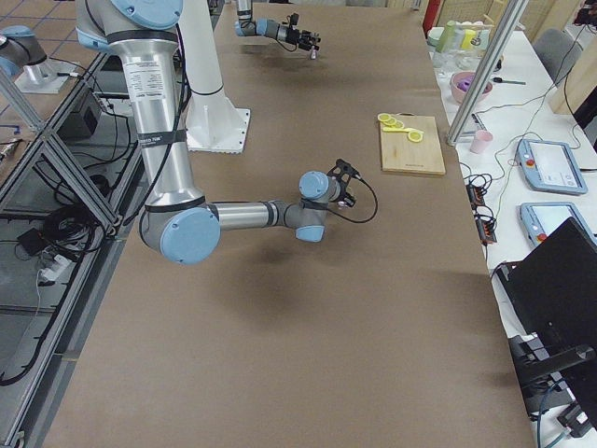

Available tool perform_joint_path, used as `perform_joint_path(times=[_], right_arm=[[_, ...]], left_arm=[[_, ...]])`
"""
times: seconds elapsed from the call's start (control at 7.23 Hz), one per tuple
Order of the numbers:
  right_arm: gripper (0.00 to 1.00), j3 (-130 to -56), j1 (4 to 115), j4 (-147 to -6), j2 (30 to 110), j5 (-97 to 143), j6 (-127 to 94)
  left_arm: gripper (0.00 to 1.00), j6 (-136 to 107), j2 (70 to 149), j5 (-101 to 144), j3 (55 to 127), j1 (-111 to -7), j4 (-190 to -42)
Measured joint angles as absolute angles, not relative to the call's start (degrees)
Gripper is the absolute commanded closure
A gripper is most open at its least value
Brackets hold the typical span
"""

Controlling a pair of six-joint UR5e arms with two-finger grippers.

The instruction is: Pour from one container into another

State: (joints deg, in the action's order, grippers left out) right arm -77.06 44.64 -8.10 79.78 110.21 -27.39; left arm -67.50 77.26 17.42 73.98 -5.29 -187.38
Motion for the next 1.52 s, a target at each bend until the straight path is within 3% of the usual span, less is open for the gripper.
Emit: perform_joint_path(times=[0.14,0.42,0.69,0.83,1.52], right_arm=[[1.00,-77.11,44.90,-8.14,79.69,110.36,-27.34],[1.00,-77.20,47.50,-8.31,79.61,113.59,-26.92],[1.00,-77.23,53.16,-8.64,79.47,120.75,-26.11],[1.00,-77.25,56.37,-8.84,79.41,124.46,-24.81],[1.00,-78.59,67.09,-14.41,75.95,136.76,-17.27]], left_arm=[[0.33,-67.61,77.39,17.35,73.75,-5.10,-187.38],[0.71,-67.65,77.49,17.32,73.66,-4.74,-187.38],[0.94,-67.60,77.52,17.32,73.70,-4.57,-187.38],[1.00,-67.57,77.52,17.32,73.73,-4.53,-187.38],[1.00,-66.90,76.91,17.31,76.63,-4.38,-188.00]])
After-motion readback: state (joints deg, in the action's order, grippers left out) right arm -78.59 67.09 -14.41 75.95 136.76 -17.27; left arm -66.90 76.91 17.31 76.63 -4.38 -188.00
